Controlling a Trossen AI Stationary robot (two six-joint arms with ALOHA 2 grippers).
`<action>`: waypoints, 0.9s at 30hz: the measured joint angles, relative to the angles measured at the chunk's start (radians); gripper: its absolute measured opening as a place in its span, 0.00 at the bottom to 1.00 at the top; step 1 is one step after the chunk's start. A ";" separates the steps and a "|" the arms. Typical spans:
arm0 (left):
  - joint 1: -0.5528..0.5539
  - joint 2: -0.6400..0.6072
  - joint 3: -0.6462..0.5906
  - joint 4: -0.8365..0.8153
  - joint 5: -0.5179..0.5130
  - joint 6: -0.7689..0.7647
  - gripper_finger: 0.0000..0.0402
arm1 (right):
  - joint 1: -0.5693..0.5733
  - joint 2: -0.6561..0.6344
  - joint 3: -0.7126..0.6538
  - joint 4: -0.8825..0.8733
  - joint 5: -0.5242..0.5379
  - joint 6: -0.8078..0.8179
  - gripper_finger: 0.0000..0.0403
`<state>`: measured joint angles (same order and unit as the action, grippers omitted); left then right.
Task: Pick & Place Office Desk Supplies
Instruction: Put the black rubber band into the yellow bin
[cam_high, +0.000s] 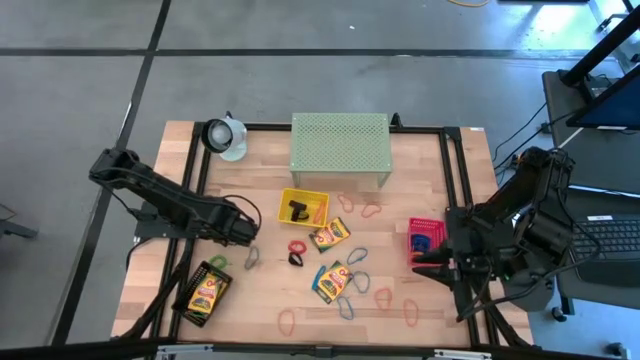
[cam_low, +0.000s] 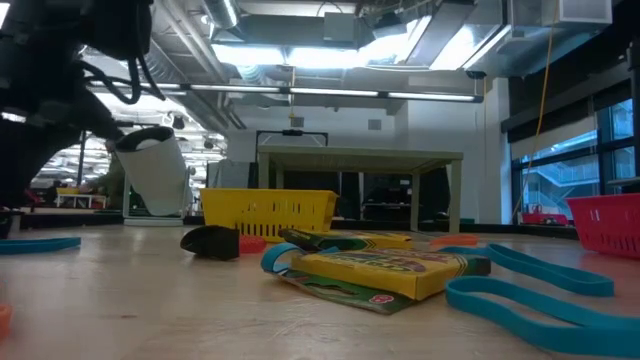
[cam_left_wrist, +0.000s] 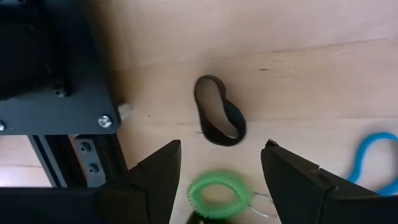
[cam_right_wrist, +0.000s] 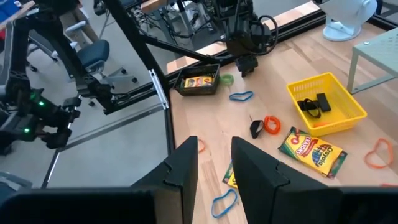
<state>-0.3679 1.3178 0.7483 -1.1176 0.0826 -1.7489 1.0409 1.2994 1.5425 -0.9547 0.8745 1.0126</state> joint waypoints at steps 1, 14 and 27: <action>0.000 -0.001 -0.006 0.003 0.000 0.000 0.55 | 0.000 -0.002 0.000 0.000 0.000 0.000 0.24; 0.000 0.000 -0.114 0.176 0.008 -0.018 0.54 | 0.000 -0.004 0.000 0.000 0.008 0.014 0.24; 0.001 0.000 -0.138 0.177 0.018 0.013 0.33 | 0.000 -0.004 0.000 0.002 0.008 0.035 0.24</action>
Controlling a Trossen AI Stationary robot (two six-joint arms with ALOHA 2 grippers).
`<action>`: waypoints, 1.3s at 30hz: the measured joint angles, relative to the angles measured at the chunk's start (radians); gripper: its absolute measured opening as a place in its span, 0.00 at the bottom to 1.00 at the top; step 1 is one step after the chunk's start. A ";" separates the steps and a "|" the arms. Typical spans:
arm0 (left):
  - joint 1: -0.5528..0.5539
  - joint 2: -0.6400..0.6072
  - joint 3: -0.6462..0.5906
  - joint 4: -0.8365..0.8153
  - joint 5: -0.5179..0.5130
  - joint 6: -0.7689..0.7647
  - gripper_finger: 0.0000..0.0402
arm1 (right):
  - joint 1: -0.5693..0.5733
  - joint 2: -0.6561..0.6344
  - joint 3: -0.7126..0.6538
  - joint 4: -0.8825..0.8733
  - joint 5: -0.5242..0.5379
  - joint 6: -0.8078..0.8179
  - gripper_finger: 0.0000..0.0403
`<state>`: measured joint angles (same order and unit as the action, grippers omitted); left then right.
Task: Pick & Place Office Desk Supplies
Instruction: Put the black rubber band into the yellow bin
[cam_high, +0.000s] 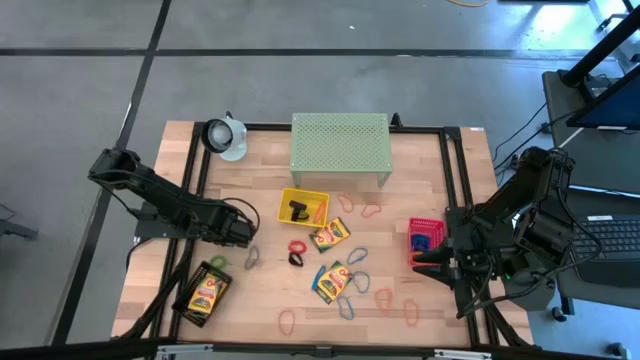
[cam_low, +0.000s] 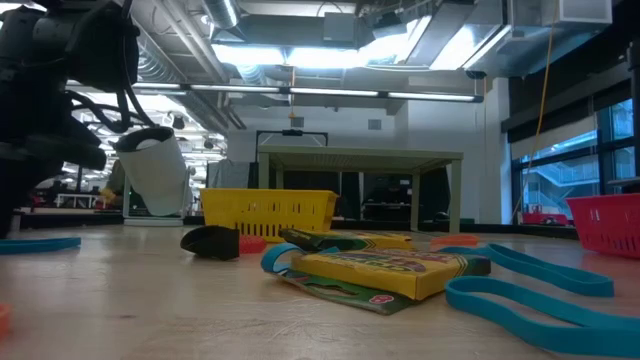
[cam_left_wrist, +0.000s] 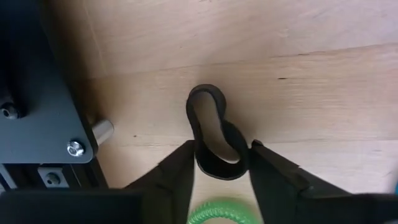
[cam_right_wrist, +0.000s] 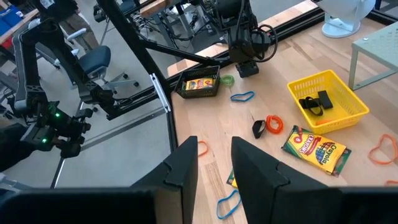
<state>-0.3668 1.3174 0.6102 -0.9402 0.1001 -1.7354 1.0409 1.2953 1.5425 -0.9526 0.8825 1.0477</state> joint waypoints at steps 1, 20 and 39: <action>0.000 0.000 0.000 0.001 0.000 0.007 0.29 | 0.000 0.000 0.000 0.002 0.000 0.000 0.24; -0.006 -0.017 0.045 0.062 0.025 0.115 0.01 | 0.006 0.000 0.000 0.003 -0.009 0.015 0.24; 0.293 0.214 0.497 0.144 -0.236 0.740 0.00 | 0.006 -0.008 0.000 0.002 0.053 -0.061 0.24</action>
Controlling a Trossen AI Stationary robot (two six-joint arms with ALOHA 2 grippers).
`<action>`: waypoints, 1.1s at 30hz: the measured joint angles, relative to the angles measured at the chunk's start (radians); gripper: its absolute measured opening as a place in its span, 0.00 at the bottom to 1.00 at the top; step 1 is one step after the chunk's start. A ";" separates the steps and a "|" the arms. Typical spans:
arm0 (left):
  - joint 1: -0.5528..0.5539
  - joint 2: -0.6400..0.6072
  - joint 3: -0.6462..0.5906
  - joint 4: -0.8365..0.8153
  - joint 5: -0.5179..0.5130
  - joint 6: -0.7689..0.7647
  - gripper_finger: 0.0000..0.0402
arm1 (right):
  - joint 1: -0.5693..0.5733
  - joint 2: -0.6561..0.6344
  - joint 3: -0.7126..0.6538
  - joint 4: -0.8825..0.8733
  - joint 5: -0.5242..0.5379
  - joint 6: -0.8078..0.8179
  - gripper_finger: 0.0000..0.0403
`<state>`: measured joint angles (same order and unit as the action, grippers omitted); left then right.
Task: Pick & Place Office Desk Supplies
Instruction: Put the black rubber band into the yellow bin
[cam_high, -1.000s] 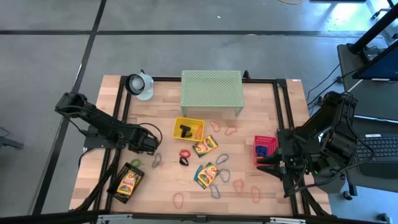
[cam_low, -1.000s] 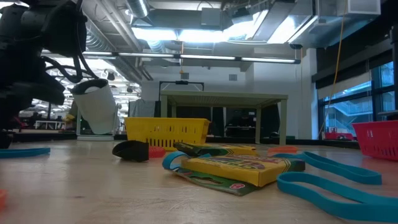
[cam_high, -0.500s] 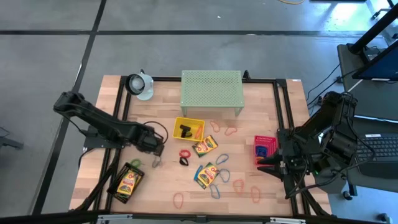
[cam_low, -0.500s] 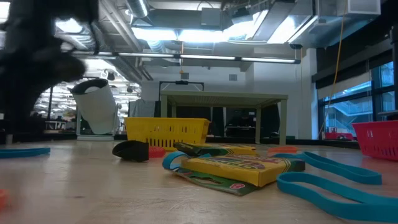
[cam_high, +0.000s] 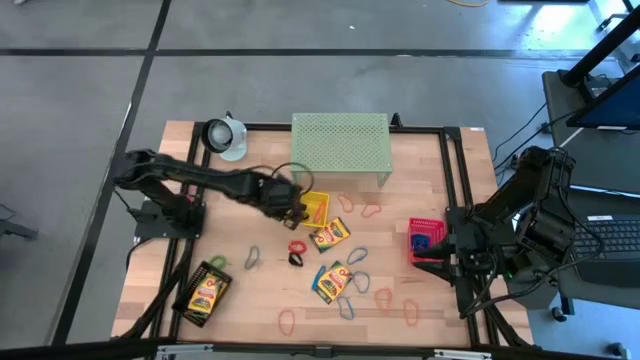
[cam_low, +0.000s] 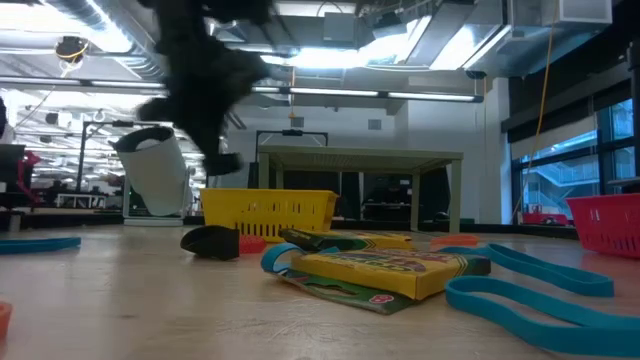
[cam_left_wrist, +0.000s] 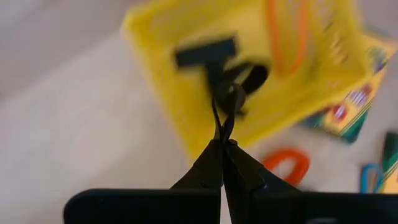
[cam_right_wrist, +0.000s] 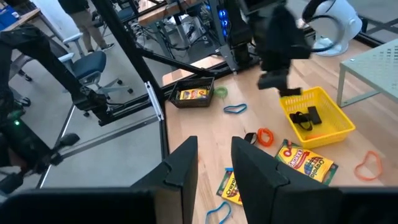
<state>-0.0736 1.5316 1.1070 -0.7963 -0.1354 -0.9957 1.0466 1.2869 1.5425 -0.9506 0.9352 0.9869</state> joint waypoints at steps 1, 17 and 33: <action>0.021 0.025 0.025 0.009 0.014 0.036 0.00 | 0.000 0.000 0.000 0.000 0.000 0.000 0.24; 0.114 0.266 0.215 -0.098 0.150 0.303 0.05 | 0.000 0.000 0.000 0.012 -0.001 0.022 0.24; 0.129 0.223 0.215 -0.098 0.183 0.348 0.38 | 0.000 0.000 0.000 0.008 -0.008 0.022 0.24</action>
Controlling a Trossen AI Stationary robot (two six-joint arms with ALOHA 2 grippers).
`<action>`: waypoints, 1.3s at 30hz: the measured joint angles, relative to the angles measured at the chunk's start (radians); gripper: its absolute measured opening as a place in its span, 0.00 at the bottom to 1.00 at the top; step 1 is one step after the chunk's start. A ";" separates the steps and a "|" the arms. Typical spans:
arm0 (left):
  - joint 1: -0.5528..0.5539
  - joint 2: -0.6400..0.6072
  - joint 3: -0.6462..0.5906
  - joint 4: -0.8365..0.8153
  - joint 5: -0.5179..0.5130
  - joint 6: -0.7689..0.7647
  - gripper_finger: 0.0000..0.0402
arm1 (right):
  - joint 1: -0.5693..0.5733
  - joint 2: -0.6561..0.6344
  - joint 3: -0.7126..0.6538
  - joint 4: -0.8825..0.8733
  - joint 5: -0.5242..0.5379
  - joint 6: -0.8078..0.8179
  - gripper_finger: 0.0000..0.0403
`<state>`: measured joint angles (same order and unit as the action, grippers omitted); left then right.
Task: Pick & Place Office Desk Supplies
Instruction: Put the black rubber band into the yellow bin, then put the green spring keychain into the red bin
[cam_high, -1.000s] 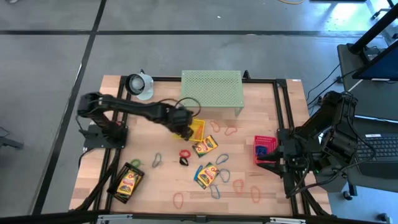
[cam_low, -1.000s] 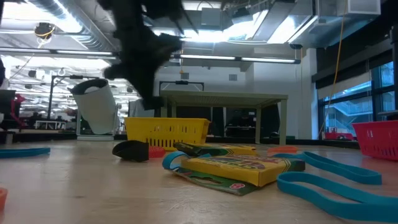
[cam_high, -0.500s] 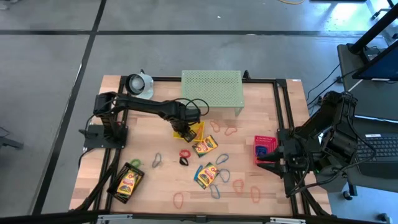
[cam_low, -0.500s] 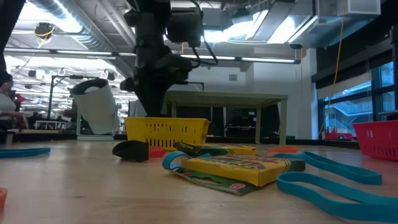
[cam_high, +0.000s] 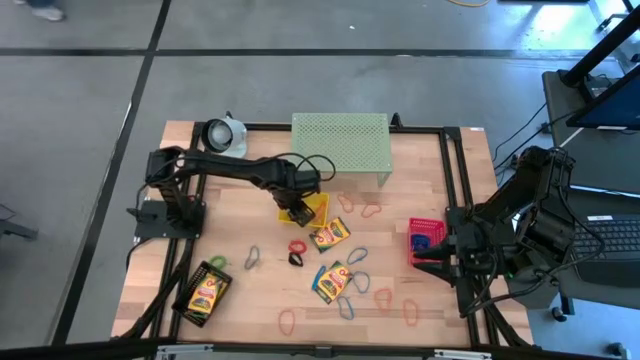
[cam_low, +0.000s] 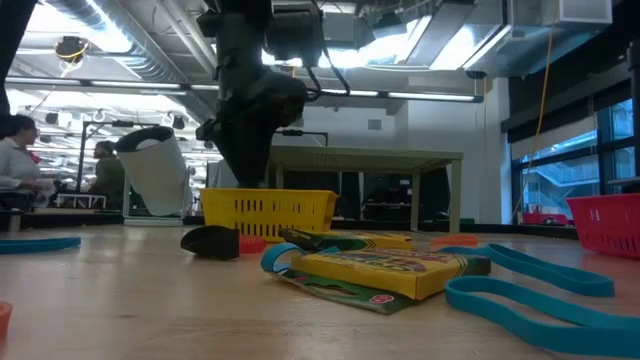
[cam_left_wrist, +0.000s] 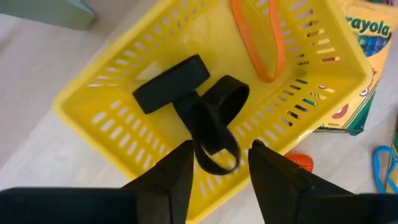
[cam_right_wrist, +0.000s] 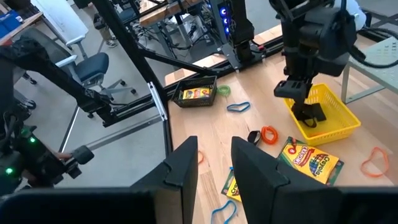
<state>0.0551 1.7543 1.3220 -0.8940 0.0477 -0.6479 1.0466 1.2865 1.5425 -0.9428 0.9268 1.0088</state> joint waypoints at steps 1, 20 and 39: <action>0.000 -0.010 0.000 0.001 -0.006 -0.001 0.38 | 0.000 0.000 0.000 0.000 0.000 0.000 0.24; -0.228 -0.111 -0.037 -0.562 0.229 0.574 0.36 | 0.001 0.000 0.000 0.000 -0.003 -0.014 0.24; -0.510 -0.109 -0.261 -0.296 0.294 0.446 0.40 | 0.001 0.000 0.000 0.011 0.000 0.004 0.24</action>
<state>-0.4548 1.6455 1.0608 -1.1895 0.3421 -0.2022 1.0473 1.2865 1.5427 -0.9321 0.9272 1.0130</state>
